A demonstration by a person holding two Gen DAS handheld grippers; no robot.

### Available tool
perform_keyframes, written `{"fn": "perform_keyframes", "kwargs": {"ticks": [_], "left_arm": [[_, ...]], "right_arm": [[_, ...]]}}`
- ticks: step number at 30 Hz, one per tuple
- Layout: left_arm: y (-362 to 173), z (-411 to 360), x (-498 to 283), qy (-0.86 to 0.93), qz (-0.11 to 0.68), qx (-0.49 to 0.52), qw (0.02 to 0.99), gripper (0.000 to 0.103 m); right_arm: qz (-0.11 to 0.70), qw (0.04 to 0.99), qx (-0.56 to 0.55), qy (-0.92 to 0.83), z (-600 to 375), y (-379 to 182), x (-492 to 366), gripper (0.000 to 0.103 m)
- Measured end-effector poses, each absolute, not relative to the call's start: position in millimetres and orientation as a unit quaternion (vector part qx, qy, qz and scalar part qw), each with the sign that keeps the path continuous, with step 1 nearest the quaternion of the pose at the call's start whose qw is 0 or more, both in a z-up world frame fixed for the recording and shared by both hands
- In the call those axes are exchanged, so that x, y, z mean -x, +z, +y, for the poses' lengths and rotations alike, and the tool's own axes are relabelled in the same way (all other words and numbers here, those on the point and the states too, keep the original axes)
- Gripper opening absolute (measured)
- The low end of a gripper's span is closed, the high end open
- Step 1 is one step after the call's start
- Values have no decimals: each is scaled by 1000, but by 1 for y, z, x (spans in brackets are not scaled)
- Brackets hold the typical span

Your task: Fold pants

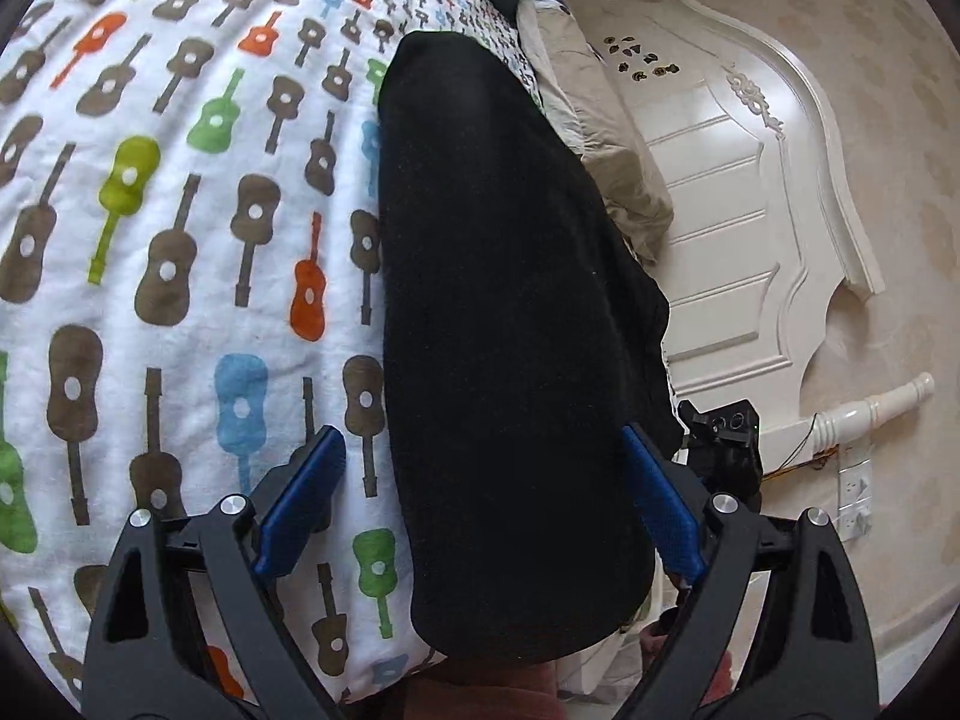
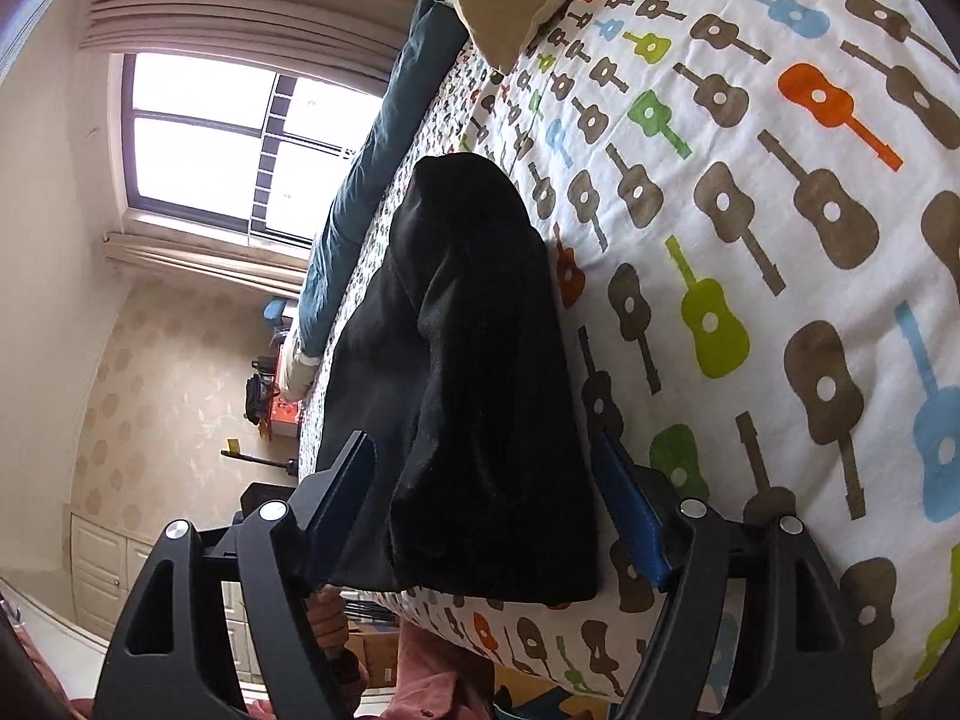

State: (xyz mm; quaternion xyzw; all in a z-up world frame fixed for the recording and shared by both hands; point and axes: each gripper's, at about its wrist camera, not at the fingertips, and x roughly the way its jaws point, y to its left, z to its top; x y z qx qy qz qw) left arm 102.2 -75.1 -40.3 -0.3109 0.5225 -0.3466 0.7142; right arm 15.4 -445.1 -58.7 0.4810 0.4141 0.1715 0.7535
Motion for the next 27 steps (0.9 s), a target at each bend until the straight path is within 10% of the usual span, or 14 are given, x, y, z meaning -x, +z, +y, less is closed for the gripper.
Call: {"fn": "perform_keyframes", "kwargs": {"ticks": [7, 18, 23, 27], "left_arm": [[-50, -55, -103, -364, 513, 319, 708, 63], [-39, -81, -106, -358, 513, 287, 726, 78], [-38, -84, -102, -352, 510, 254, 742, 62], [-30, -91, -97, -334, 508, 214, 765, 54]], "right_arm": [[416, 755, -478, 169, -441, -54, -15, 78], [445, 749, -448, 202, -423, -63, -35, 80], [467, 773, -390, 182, -405, -63, -39, 49], [458, 776, -396, 178, -405, -65, -35, 46]]}}
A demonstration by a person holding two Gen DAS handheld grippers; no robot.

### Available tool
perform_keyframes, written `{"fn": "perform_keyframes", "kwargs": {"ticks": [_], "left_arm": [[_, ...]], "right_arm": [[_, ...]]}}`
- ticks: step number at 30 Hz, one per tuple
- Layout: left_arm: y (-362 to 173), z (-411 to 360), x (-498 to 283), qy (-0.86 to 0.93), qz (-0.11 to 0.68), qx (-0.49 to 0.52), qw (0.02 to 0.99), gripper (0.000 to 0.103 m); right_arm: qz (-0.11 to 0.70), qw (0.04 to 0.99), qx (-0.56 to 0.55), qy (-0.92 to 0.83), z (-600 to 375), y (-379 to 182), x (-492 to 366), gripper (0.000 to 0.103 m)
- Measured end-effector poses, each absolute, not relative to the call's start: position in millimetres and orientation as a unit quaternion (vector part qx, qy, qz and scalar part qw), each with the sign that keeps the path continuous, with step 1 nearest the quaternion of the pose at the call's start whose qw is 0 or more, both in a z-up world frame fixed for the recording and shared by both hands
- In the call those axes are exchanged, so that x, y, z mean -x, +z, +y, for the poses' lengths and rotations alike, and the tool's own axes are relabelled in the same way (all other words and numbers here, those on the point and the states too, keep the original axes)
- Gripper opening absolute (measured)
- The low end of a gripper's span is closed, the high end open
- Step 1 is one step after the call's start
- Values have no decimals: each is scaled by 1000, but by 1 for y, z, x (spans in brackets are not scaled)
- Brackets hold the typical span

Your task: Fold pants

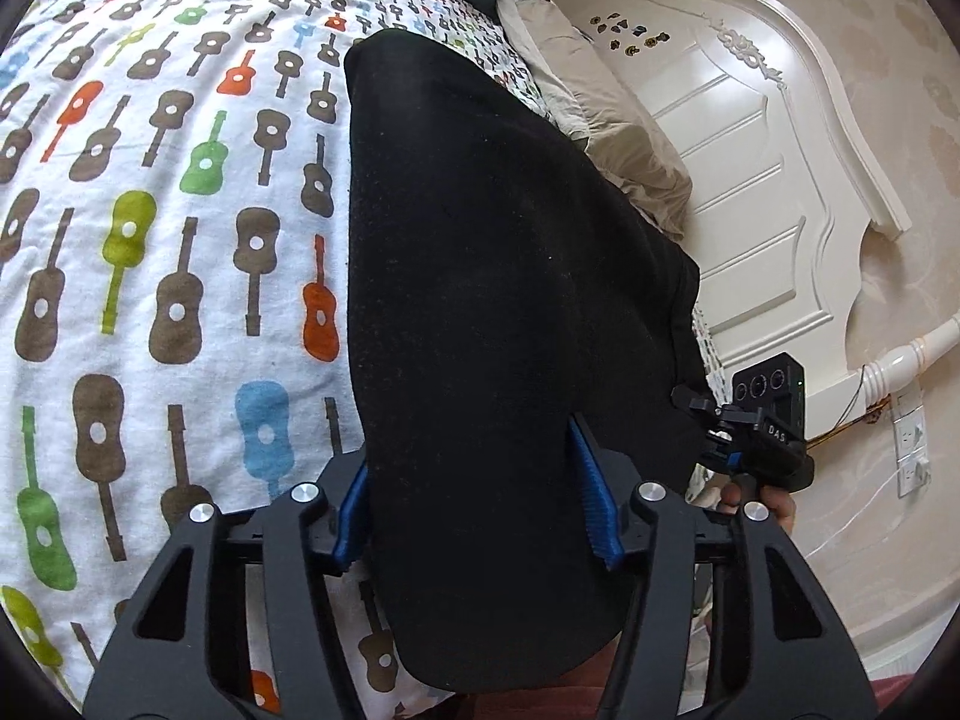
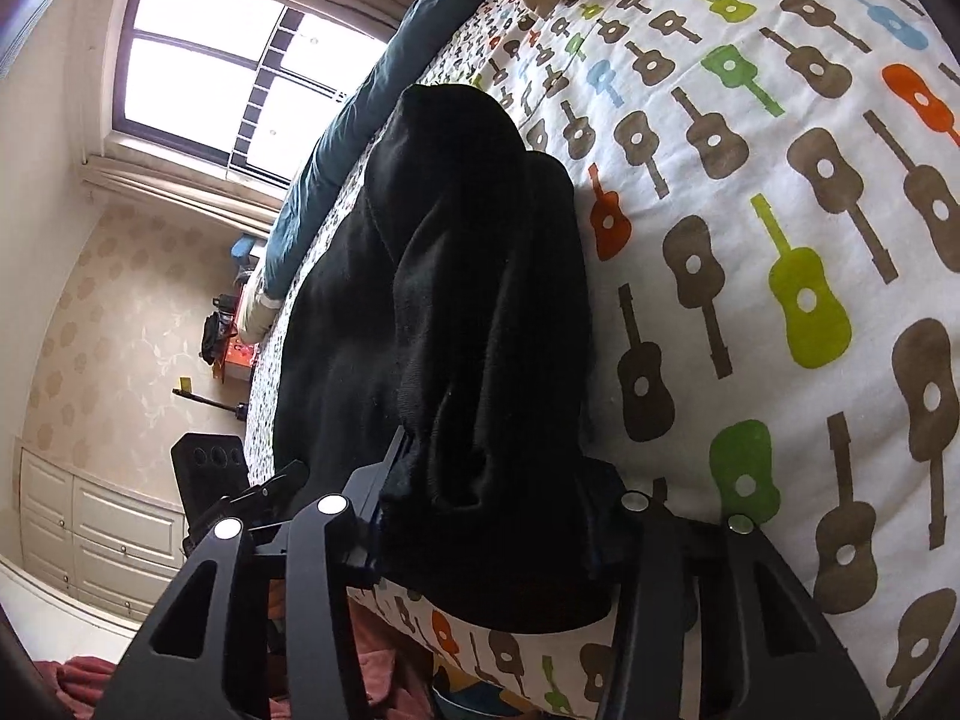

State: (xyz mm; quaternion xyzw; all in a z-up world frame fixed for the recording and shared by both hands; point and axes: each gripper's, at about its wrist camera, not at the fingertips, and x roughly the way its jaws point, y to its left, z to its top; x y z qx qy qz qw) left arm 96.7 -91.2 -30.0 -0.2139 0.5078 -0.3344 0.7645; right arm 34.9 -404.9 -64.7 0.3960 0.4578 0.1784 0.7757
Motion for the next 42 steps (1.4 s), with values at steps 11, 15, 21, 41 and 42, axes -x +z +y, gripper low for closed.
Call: {"fn": "perform_keyframes", "kwargs": {"ticks": [11, 15, 21, 41, 42], "left_arm": [[-15, -91, -91, -308, 498, 185, 789, 48], [-12, -82, -88, -297, 492, 177, 799, 48], [-10, -55, -85, -277, 485, 182, 809, 48], [-11, 44, -60, -224, 473, 222, 823, 48], [-12, 43, -62, -229, 472, 224, 821, 49]], "right_arm": [[453, 781, -394, 175, -391, -55, -45, 44], [457, 779, -388, 181, -375, -50, -55, 44], [466, 775, -377, 201, -348, -46, -76, 44], [483, 751, -358, 273, -249, -45, -119, 43], [484, 751, -357, 272, -249, -46, -118, 43]]}}
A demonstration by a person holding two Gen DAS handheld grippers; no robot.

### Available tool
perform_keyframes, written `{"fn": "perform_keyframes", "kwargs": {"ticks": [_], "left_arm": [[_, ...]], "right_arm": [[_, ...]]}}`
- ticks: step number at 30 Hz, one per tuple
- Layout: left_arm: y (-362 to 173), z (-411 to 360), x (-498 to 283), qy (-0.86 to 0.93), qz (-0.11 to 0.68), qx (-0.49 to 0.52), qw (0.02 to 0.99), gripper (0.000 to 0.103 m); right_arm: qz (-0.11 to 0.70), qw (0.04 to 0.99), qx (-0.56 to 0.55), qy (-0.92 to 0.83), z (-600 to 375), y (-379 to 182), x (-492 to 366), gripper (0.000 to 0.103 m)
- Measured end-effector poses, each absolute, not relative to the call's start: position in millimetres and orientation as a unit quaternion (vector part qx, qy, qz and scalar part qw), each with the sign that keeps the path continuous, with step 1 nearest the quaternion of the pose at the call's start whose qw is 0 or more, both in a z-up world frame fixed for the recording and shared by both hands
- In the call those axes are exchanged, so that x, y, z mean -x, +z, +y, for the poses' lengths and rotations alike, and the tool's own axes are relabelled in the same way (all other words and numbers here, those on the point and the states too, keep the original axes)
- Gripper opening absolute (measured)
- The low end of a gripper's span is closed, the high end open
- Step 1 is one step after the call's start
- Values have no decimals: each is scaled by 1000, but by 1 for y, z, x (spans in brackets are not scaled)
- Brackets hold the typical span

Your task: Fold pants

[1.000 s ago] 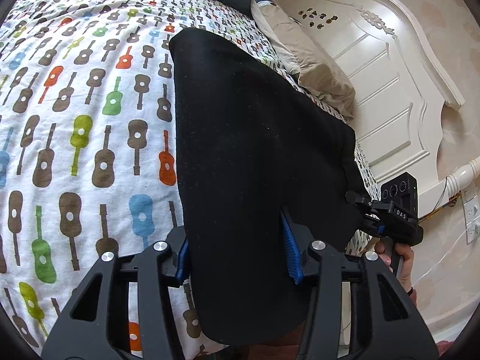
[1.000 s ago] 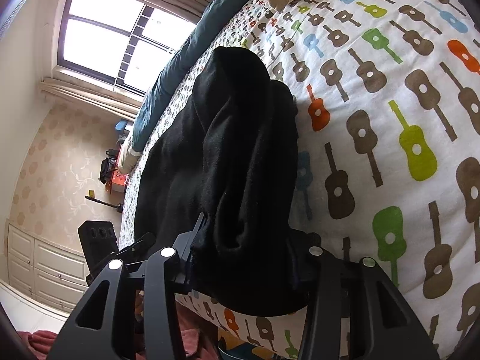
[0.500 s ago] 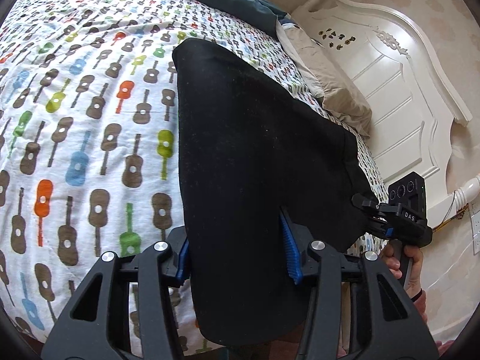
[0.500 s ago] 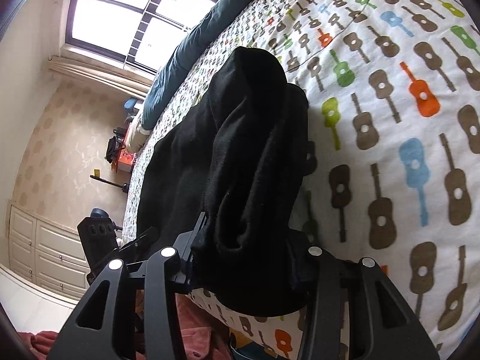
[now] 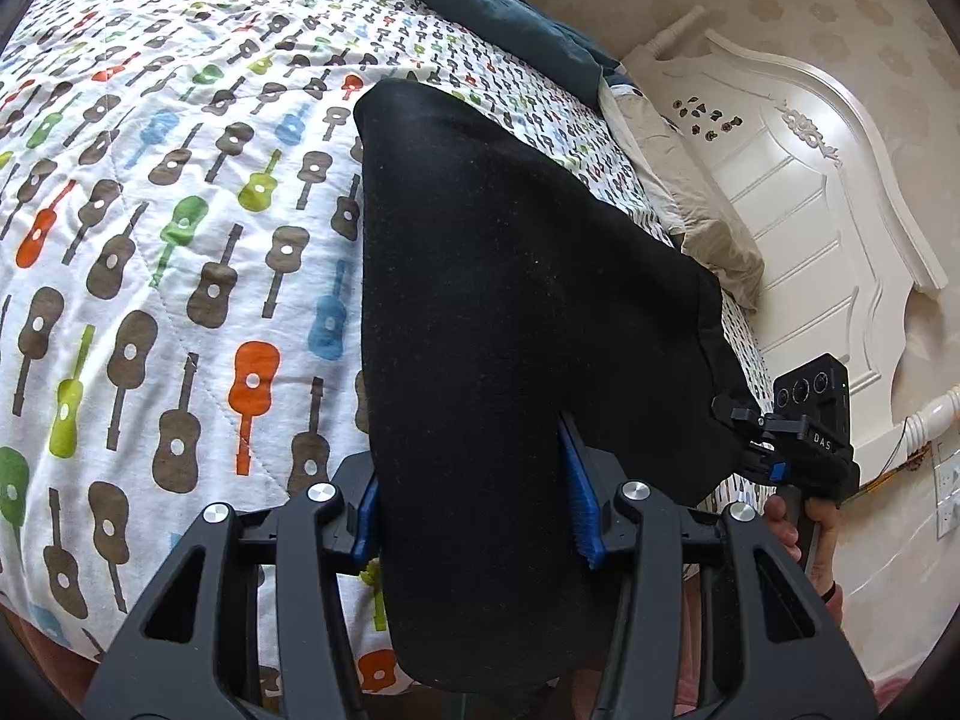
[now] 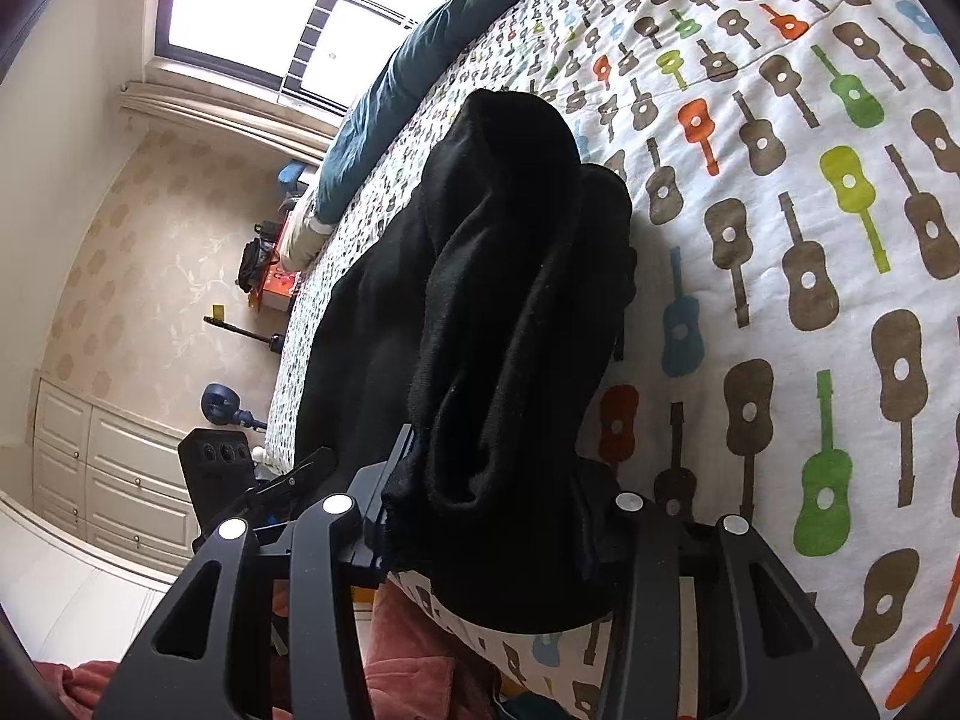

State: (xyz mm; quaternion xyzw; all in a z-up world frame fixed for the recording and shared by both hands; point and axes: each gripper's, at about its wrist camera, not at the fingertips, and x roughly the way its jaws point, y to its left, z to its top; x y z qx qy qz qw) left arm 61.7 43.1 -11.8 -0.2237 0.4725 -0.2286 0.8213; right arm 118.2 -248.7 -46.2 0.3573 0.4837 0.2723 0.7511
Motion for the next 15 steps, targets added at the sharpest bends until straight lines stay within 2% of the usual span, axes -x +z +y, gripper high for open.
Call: {"fn": "perform_keyframes", "kwargs": {"ticks": [1, 2, 5, 7, 8, 12, 15], "left_arm": [[-14, 43, -62, -235, 471, 222, 821, 50], [-16, 45, -62, -243, 468, 222, 820, 51], [-22, 52, -61, -274, 457, 237, 813, 60], [-24, 62, -57, -273, 455, 250, 810, 72], [-24, 69, -55, -275, 453, 257, 808, 74], [-19, 89, -56, -285, 439, 274, 807, 81], [-17, 92, -75, -295, 430, 277, 807, 82]], "right_arm": [[486, 751, -355, 270, -249, -48, -118, 45], [490, 751, -353, 266, -250, -52, -117, 51], [485, 747, -366, 270, -261, -64, -108, 60], [470, 747, -377, 281, -268, -62, -102, 69], [461, 752, -377, 283, -274, -59, -100, 73], [428, 764, -388, 288, -299, -46, -106, 79], [415, 753, -414, 299, -311, -49, -132, 80]]}}
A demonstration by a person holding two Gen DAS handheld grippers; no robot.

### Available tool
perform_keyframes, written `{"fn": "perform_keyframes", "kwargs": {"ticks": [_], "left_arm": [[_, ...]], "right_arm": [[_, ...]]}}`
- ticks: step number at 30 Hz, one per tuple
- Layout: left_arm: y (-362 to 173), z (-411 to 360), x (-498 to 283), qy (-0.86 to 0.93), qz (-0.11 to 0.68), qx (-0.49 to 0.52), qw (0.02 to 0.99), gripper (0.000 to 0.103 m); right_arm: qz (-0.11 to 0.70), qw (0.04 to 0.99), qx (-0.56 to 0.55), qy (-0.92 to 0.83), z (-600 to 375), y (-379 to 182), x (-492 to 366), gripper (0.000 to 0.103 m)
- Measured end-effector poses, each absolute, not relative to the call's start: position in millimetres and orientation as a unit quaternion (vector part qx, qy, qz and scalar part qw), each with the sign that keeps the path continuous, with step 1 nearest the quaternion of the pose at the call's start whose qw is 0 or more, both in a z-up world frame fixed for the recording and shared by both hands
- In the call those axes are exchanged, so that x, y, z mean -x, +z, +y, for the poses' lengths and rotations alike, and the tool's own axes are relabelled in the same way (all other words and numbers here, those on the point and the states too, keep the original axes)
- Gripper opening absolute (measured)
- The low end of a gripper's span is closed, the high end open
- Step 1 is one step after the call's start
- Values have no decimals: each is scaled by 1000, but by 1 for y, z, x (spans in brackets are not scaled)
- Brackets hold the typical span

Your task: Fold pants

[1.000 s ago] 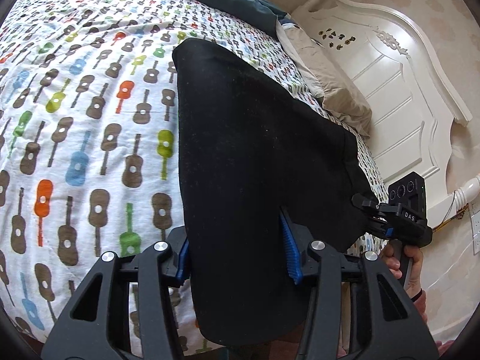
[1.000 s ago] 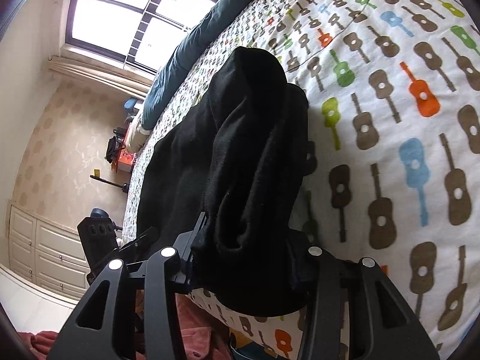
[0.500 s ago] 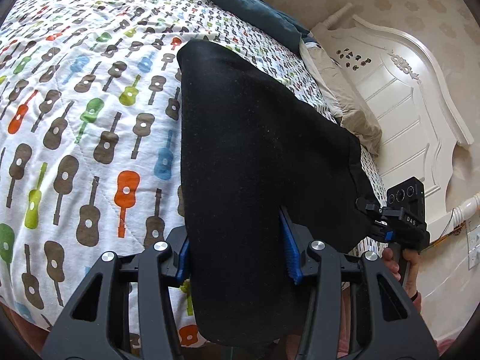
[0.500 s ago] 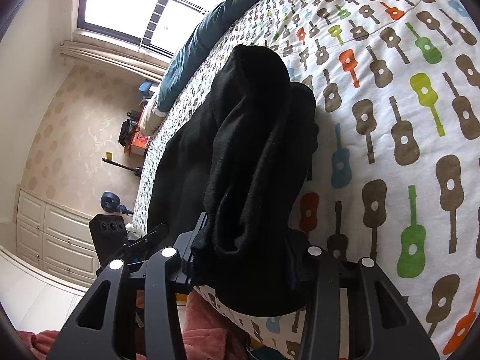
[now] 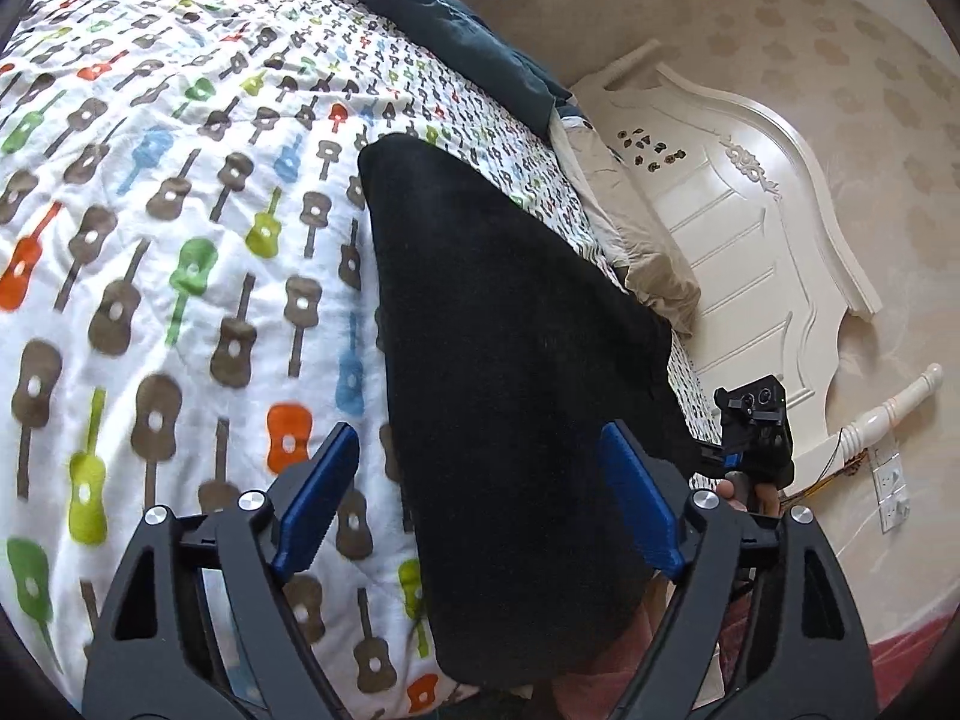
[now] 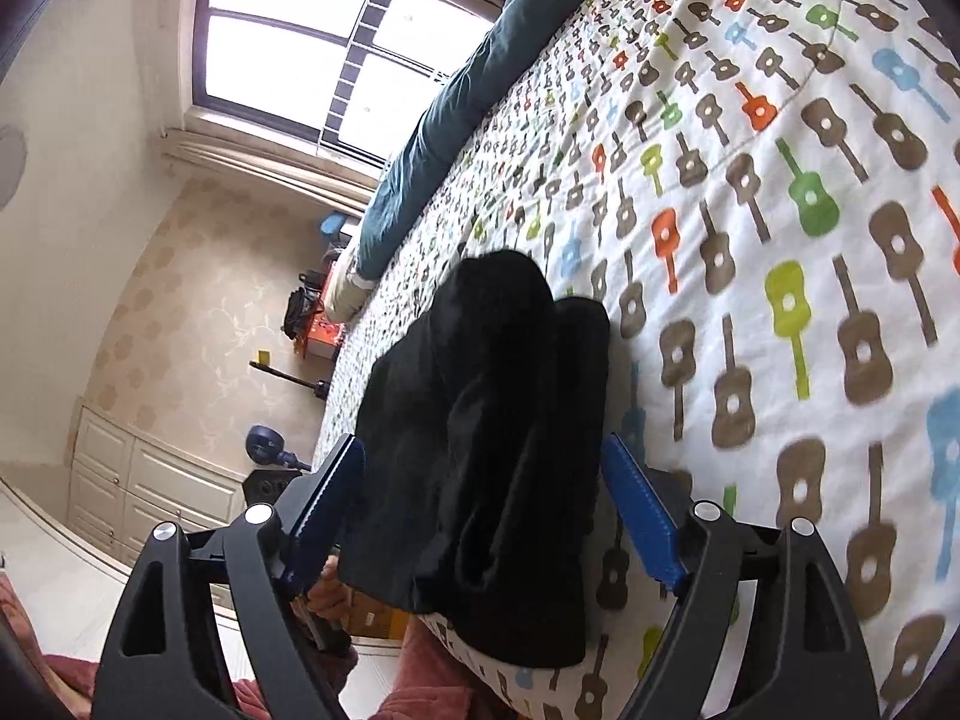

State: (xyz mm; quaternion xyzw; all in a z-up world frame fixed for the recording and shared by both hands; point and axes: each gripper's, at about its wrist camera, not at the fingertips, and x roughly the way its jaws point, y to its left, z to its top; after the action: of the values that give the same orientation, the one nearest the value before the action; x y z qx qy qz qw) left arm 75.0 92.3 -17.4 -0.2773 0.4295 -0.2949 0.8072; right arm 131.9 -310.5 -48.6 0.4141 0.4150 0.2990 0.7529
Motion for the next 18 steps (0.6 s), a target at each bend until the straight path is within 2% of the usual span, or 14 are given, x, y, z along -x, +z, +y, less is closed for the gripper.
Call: {"fn": "perform_keyframes", "kwargs": {"ticks": [10, 12, 13, 14, 16, 18], "left_arm": [[-31, 76, -159, -305, 466, 301, 774, 83], [-32, 73, -164, -315, 467, 301, 770, 82], [-33, 71, -167, -315, 468, 296, 771, 73], [-33, 67, -169, -314, 472, 287, 772, 64], [-35, 62, -171, -299, 478, 263, 783, 49], [-31, 61, -166, -295, 470, 245, 795, 44]], "right_arm": [[443, 733, -408, 315, -294, -67, -198, 83], [449, 736, -395, 317, -291, -65, -199, 80], [454, 740, -385, 314, -289, -65, -198, 72], [459, 743, -378, 308, -288, -65, -197, 53], [465, 738, -383, 302, -282, -68, -200, 41], [458, 737, -395, 301, -281, -66, -197, 34]]}}
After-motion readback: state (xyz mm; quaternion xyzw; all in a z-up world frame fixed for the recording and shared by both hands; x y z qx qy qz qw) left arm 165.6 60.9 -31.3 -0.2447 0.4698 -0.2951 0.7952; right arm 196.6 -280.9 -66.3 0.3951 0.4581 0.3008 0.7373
